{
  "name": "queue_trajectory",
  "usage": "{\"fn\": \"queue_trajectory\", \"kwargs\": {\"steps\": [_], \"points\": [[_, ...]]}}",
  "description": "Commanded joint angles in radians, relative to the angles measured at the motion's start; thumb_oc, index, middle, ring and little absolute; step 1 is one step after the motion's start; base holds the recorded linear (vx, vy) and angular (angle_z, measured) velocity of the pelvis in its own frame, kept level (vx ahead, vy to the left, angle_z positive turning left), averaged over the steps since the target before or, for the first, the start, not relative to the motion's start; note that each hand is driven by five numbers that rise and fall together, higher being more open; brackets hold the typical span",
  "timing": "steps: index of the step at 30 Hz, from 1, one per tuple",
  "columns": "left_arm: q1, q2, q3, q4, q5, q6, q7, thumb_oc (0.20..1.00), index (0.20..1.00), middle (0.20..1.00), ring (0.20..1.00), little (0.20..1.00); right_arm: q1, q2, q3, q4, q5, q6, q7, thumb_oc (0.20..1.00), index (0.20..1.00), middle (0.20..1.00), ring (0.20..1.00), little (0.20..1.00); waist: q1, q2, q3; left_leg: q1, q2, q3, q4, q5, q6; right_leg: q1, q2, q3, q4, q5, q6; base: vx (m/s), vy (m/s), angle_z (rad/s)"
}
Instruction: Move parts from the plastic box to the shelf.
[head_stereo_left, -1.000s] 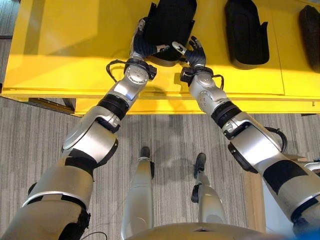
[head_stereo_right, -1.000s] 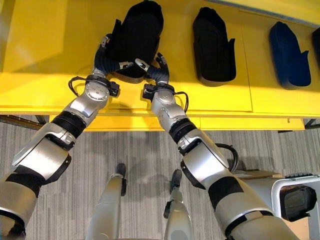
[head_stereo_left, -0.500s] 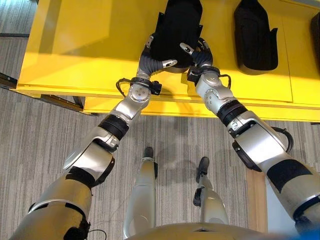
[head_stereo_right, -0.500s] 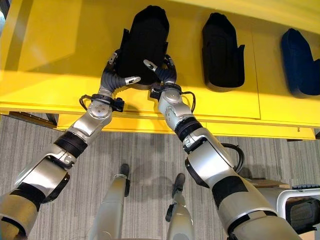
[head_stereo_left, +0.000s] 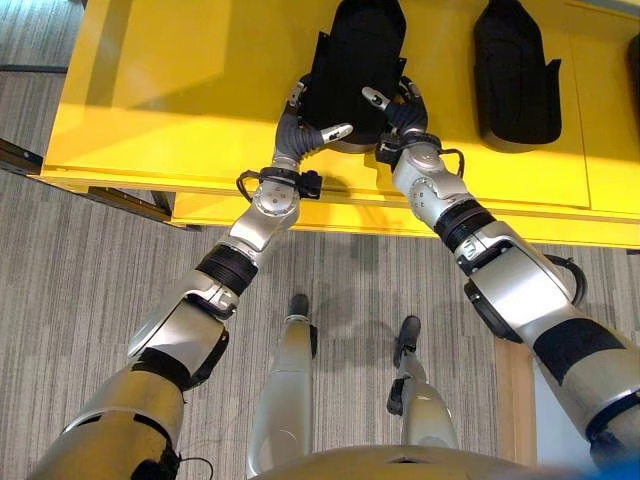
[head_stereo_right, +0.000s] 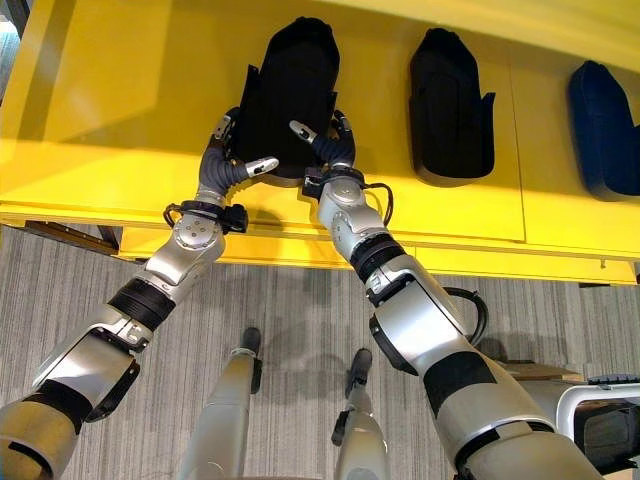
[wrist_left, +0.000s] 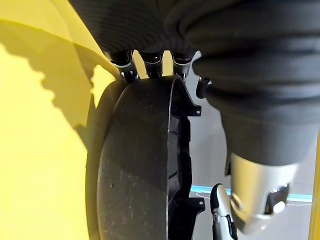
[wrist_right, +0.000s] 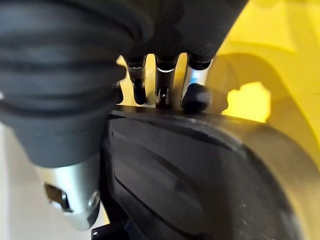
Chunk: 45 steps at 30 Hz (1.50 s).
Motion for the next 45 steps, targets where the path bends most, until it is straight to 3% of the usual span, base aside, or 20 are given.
{"fn": "queue_trajectory", "kwargs": {"steps": [1, 24, 28, 30, 31, 32, 35, 36, 45], "points": [[-0.016, 0.004, -0.053, -0.026, -0.041, -0.005, -0.023, 1.000, 1.000, 1.000, 1.000, 1.000, -0.151, -0.022, -0.019, 0.000, -0.022, -0.014, 0.024, 1.000, 1.000, 1.000, 1.000, 1.000, 0.045, 0.000, 0.089, 0.049, -0.056, 0.057, -0.106, -0.013, 0.002, 0.207, -0.018, 0.000, 0.035, -0.124, 0.036, 0.00, 0.000, 0.00], [0.065, 0.052, -0.013, -0.181, -0.066, -0.042, -0.034, 1.000, 1.000, 1.000, 1.000, 1.000, -0.254, -0.100, 0.029, 0.000, -0.057, -0.023, 0.029, 1.000, 1.000, 1.000, 1.000, 1.000, 0.063, -0.019, 0.064, 0.058, -0.064, 0.050, -0.113, -0.021, 0.003, 0.228, -0.015, 0.000, 0.026, -0.118, 0.036, 0.00, -0.001, 0.00], [0.057, 0.097, 0.025, -0.225, -0.038, -0.055, -0.015, 1.000, 1.000, 1.000, 1.000, 1.000, -0.270, -0.139, 0.034, -0.010, -0.062, -0.024, 0.030, 1.000, 1.000, 1.000, 1.000, 1.000, 0.061, -0.021, 0.063, 0.064, -0.061, 0.052, -0.115, -0.021, 0.001, 0.230, -0.013, 0.000, 0.029, -0.120, 0.038, 0.00, -0.008, 0.00], [0.048, 0.166, 0.080, -0.264, -0.006, -0.072, 0.011, 1.000, 1.000, 1.000, 1.000, 1.000, -0.280, -0.184, 0.036, -0.025, -0.056, -0.025, 0.032, 1.000, 1.000, 1.000, 1.000, 1.000, 0.059, -0.022, 0.061, 0.071, -0.056, 0.054, -0.116, -0.022, -0.002, 0.232, -0.009, 0.003, 0.030, -0.126, 0.038, -0.06, -0.009, 0.00], [0.047, 0.217, 0.121, -0.283, 0.009, -0.086, 0.025, 1.000, 1.000, 1.000, 1.000, 1.000, -0.281, -0.211, 0.036, -0.037, -0.056, -0.023, 0.035, 1.000, 1.000, 1.000, 1.000, 1.000, 0.057, -0.023, 0.063, 0.067, -0.055, 0.062, -0.125, 0.013, 0.002, 0.221, -0.012, 0.001, 0.034, -0.115, 0.035, -0.04, -0.030, -0.01], [0.047, 0.231, 0.133, -0.290, 0.012, -0.090, 0.029, 1.000, 1.000, 1.000, 1.000, 1.000, -0.280, -0.215, 0.037, -0.044, -0.055, -0.023, 0.038, 1.000, 1.000, 1.000, 1.000, 1.000, 0.058, -0.025, 0.056, 0.078, -0.053, 0.055, -0.124, -0.017, -0.005, 0.231, -0.007, 0.005, 0.030, -0.129, 0.037, -0.04, -0.029, -0.03], [0.043, 0.293, 0.179, -0.309, 0.024, -0.106, 0.044, 1.000, 1.000, 1.000, 1.000, 1.000, -0.280, -0.238, 0.043, -0.070, -0.057, -0.025, 0.047, 1.000, 1.000, 1.000, 1.000, 1.000, 0.055, -0.025, 0.046, 0.087, -0.047, 0.057, -0.130, -0.016, -0.007, 0.233, -0.005, 0.007, 0.029, -0.135, 0.036, -0.02, -0.009, -0.01], [0.056, 0.329, 0.212, -0.324, 0.031, -0.115, 0.050, 1.000, 1.000, 1.000, 1.000, 1.000, -0.280, -0.256, 0.048, -0.088, -0.070, -0.024, 0.052, 1.000, 1.000, 1.000, 1.000, 1.000, 0.053, -0.025, 0.050, 0.082, -0.048, 0.066, -0.133, 0.015, -0.003, 0.227, -0.008, 0.005, 0.034, -0.125, 0.033, -0.11, 0.016, -0.02], [0.197, 0.395, 0.380, -0.429, 0.030, -0.149, 0.062, 1.000, 1.000, 1.000, 1.000, 1.000, -0.232, -0.347, 0.023, -0.193, -0.081, -0.035, 0.065, 1.000, 1.000, 1.000, 1.000, 1.000, 0.042, -0.020, 0.039, 0.120, -0.047, 0.069, -0.152, 0.023, -0.005, 0.230, -0.006, 0.013, 0.048, -0.137, 0.023, -0.02, 0.001, 0.00]]}}
